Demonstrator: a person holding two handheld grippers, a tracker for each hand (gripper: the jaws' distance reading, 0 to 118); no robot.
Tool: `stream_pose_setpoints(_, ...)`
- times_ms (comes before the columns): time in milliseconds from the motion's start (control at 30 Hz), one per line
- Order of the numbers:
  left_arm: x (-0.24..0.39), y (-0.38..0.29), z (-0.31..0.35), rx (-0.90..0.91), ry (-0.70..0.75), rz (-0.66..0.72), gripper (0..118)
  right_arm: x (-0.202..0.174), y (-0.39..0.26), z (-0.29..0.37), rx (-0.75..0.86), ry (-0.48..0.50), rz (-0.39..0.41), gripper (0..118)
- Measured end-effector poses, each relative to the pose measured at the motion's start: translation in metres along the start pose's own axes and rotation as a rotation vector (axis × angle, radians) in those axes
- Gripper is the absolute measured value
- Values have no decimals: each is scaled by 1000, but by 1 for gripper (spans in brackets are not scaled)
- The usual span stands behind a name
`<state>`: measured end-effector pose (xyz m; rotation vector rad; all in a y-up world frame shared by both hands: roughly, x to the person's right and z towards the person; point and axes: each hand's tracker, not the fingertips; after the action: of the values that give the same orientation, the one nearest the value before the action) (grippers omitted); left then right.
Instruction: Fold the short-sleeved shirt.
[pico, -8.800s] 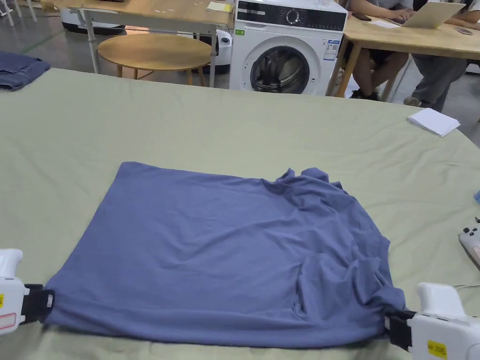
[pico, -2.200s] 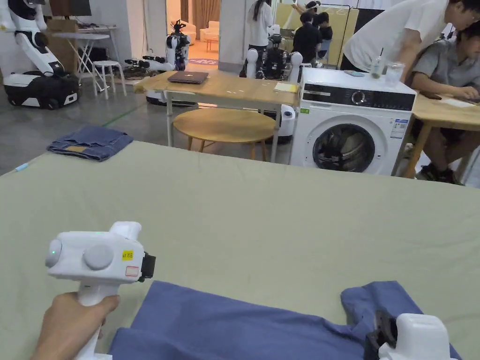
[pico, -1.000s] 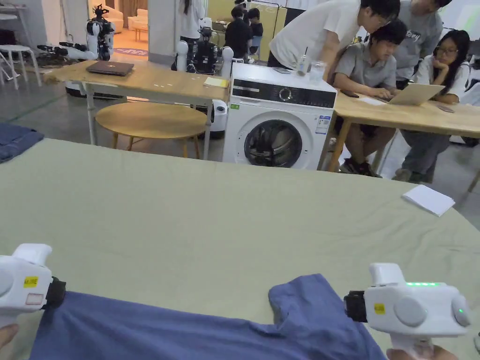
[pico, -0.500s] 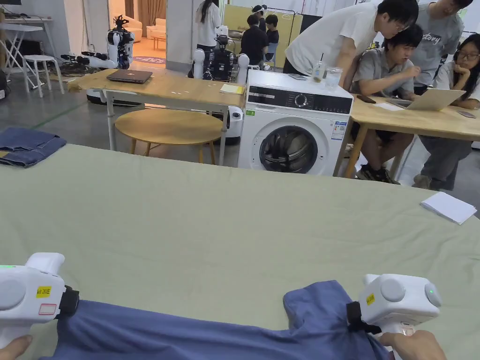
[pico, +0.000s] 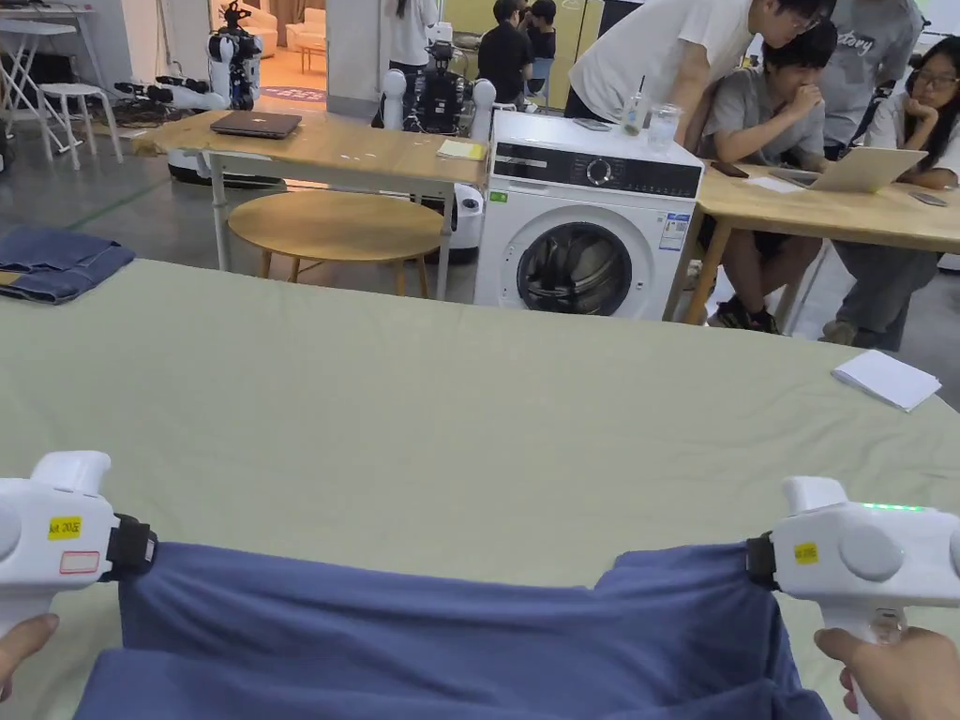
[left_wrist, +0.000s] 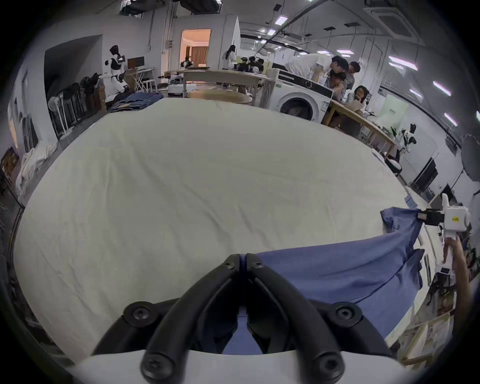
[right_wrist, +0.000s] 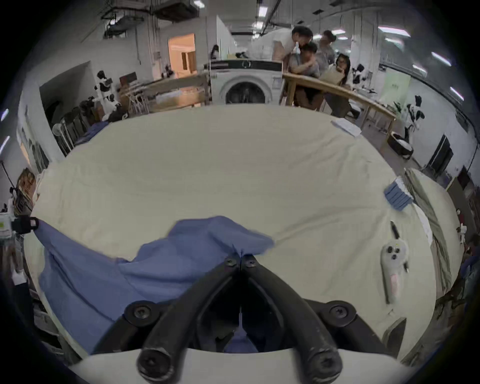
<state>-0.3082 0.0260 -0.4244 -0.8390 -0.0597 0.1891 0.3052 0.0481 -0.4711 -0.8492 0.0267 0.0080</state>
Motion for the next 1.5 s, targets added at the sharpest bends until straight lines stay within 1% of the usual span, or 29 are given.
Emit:
stream_pose_setpoints(133, -2, -12, 25, 43, -29, 10, 0, 9, -19, 41, 45, -10, -4, 0)
stream_pose_setpoints(267, -2, -26, 51, 80, -44, -21, 0, 14, -40, 77, 77, 4, 2, 0)
stream_pose_setpoints(467, -3, -58, 75, 92, -55, -35, 0, 8, -76, 105, 66, -14, 44, 0)
stream_pose_setpoints(567, -3, -80, 79, 71, -47, -50, 0, 8, -97, 107, 39, -14, 47, 0)
stream_pose_setpoints(633, -5, -94, 78, 47, -46, -49, 0, 6, -111, 105, -3, -35, 86, 0)
stream_pose_setpoints(700, -8, -108, 78, 23, -48, -34, 0, 6, -127, 102, -32, -60, 107, 0)
stream_pose_setpoints(833, -10, -130, 79, -12, -48, -23, 0, 9, -150, 91, -91, -70, 109, 0)
stream_pose_setpoints(867, -9, -135, 79, -22, -46, -30, 0, 9, -155, 88, -108, -78, 119, 0)
stream_pose_setpoints(967, -8, -146, 80, -52, -23, -71, 0, 12, -166, 83, -131, -78, 113, 0)
stream_pose_setpoints(1067, -9, -152, 71, -77, -15, -73, 0, 12, -174, 73, -160, -81, 111, 0)
stream_pose_setpoints(1267, -10, -166, 45, -171, 12, -98, 0, 11, -188, 49, -201, -105, 148, 0)
stream_pose_setpoints(1333, -10, -171, 46, -156, 13, -94, 0, 17, -192, 43, -196, -99, 137, 0)
stream_pose_setpoints(1433, -13, -169, 48, -148, 4, -64, 1, 14, -192, 45, -173, -101, 135, 5)
stream_pose_setpoints(1467, -14, -167, 49, -148, 2, -53, 1, 12, -191, 47, -163, -105, 141, 5)
stream_pose_setpoints(1500, -14, -163, 52, -147, -4, -37, 6, 10, -189, 52, -153, -116, 148, 15)
